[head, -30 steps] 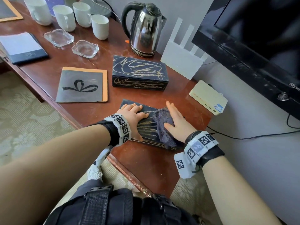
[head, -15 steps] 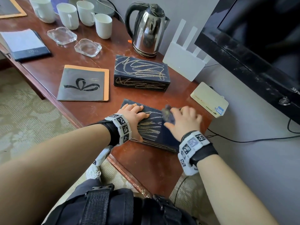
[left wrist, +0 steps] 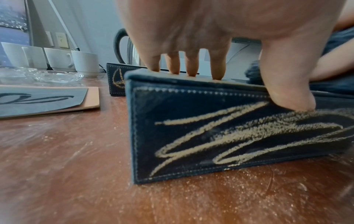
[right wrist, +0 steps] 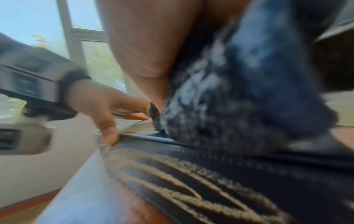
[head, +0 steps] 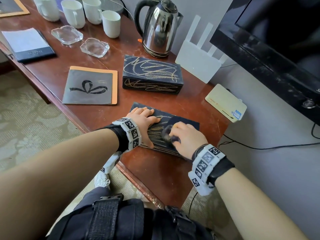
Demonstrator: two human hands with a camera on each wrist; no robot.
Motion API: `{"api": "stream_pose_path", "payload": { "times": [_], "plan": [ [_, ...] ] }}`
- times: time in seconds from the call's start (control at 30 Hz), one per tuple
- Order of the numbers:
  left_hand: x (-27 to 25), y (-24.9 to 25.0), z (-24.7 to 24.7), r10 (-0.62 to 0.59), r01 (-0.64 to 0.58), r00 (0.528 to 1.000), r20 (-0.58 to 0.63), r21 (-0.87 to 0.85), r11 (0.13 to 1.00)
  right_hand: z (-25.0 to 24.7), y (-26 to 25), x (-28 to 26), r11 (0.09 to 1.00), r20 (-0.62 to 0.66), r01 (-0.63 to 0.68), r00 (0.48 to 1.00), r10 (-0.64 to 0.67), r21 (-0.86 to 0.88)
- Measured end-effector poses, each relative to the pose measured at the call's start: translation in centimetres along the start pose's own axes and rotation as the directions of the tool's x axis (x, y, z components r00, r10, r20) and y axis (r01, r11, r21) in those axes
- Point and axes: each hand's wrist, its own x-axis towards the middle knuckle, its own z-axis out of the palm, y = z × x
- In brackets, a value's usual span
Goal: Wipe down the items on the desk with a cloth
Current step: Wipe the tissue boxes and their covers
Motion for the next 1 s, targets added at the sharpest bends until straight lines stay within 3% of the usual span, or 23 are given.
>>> {"api": "stream_pose_path", "payload": {
  "times": [0.07,0.1,0.13,0.2,0.27,0.3,0.37,0.43,0.5,0.57,0.63,0.67,0.73,0.77,0.83,0.9,0.97,1.0],
  "plan": [
    [0.0,0.0,0.1,0.003,-0.003,1.000,-0.005,0.003,1.000,-1.2,0.6,-0.5,0.996,0.133,0.089,0.987,-0.089,0.008],
    [0.0,0.0,0.1,0.004,-0.004,1.000,-0.007,0.002,1.000,-1.8,1.1,-0.1,0.996,0.137,0.085,0.987,-0.084,0.000],
    [0.0,0.0,0.0,0.004,-0.004,1.000,-0.008,0.001,1.000,-2.2,1.8,0.5,0.999,0.086,0.036,0.996,-0.036,-0.008],
    [0.0,0.0,0.0,0.002,-0.002,1.000,-0.007,0.002,1.000,-2.4,2.8,1.9,0.982,-0.083,-0.180,0.979,0.185,0.065],
    [0.0,0.1,-0.1,0.000,0.000,1.000,-0.004,0.002,1.000,-1.6,2.4,2.8,0.934,-0.106,-0.328,0.933,0.344,0.141],
    [0.0,0.1,-0.1,0.000,0.000,1.000,-0.004,0.002,1.000,-0.9,1.7,2.8,0.933,-0.100,-0.342,0.930,0.353,0.116],
    [0.1,0.0,0.1,0.001,-0.001,1.000,-0.006,-0.003,1.000,0.1,0.0,1.9,0.970,-0.117,-0.239,0.963,0.242,0.043],
    [0.1,-0.1,0.3,0.002,-0.002,1.000,-0.014,-0.008,1.000,0.7,-1.0,0.3,0.999,-0.067,-0.025,0.997,0.027,0.031],
    [0.2,-0.2,0.4,0.003,-0.004,1.000,-0.029,-0.013,1.000,0.0,-0.7,-0.8,0.990,0.061,0.118,0.991,-0.123,0.082],
    [0.2,-0.2,0.3,0.002,-0.003,0.999,-0.035,-0.016,1.000,-1.7,0.3,-0.5,0.985,0.173,0.144,0.972,-0.158,0.091],
    [0.2,-0.2,0.3,-0.008,0.008,1.000,-0.025,-0.020,1.000,-2.5,1.5,1.0,0.995,0.068,0.035,0.997,-0.041,0.091],
    [0.3,-0.2,0.3,-0.011,0.011,1.000,-0.025,-0.019,1.000,-2.5,1.9,1.8,0.986,-0.037,-0.096,0.994,0.102,0.136],
    [0.3,-0.2,0.3,-0.015,0.015,0.999,-0.028,-0.016,1.000,-1.6,2.0,3.0,0.917,-0.122,-0.332,0.924,0.363,0.222],
    [0.3,-0.2,0.4,-0.016,0.016,0.999,-0.028,-0.014,1.000,-1.0,1.4,3.3,0.912,-0.120,-0.365,0.913,0.390,0.186],
    [0.3,-0.2,0.3,-0.015,0.014,1.000,-0.026,-0.013,1.000,0.0,0.2,2.9,0.968,-0.116,-0.242,0.962,0.248,0.060],
    [0.4,-0.3,0.4,-0.016,0.015,0.999,-0.031,-0.021,1.000,0.3,-0.6,1.9,1.000,-0.038,0.026,0.999,-0.026,0.006],
    [0.4,-0.4,0.6,-0.014,0.013,0.999,-0.044,-0.031,0.999,-0.3,-0.3,1.1,0.976,0.131,0.208,0.968,-0.215,0.062],
    [0.5,-0.4,0.6,-0.013,0.011,0.999,-0.047,-0.031,0.999,-0.9,0.3,1.1,0.967,0.200,0.231,0.948,-0.249,0.111]
  ]
}}
